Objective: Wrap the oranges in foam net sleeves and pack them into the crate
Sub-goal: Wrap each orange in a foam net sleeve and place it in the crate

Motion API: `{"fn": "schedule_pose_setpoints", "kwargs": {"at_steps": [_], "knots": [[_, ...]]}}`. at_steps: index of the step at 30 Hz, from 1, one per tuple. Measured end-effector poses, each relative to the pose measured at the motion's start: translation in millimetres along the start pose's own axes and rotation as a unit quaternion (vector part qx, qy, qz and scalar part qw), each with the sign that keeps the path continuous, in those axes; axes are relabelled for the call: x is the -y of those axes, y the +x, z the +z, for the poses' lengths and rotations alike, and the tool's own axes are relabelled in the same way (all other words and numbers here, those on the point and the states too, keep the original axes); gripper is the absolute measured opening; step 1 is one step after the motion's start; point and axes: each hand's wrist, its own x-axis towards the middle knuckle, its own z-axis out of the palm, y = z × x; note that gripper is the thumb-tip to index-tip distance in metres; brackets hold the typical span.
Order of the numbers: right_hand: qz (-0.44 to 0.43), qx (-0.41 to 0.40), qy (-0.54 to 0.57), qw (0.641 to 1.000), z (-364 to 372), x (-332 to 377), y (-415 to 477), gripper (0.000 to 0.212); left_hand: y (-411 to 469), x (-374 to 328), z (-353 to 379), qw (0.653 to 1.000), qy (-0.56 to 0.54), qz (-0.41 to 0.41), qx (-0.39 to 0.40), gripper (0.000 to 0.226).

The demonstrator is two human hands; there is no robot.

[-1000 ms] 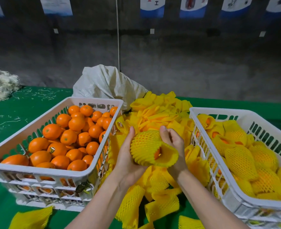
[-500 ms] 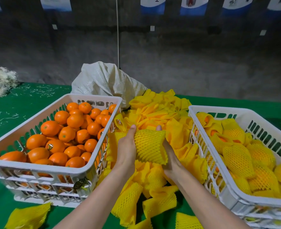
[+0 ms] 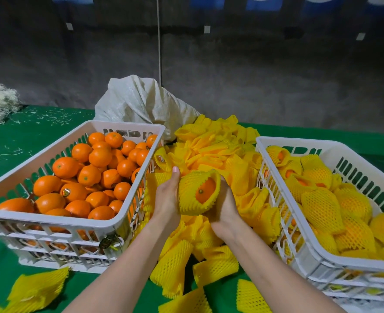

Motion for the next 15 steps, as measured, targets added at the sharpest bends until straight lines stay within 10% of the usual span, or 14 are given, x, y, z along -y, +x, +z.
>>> {"fn": "schedule_pose_setpoints", "kwargs": {"at_steps": [11, 15], "knots": [[-0.032, 0.033, 0.03, 0.999, -5.6, 0.6, 0.4, 0.051, -5.7, -0.2, 5.8, 0.99, 0.054, 0.122, 0.04, 0.047], [-0.092, 0.018, -0.055, 0.994, -11.6, 3.7, -3.4, 0.036, -1.1, -10.0, -2.1, 0.992, 0.097, -0.063, 0.054, 0.043]]}}
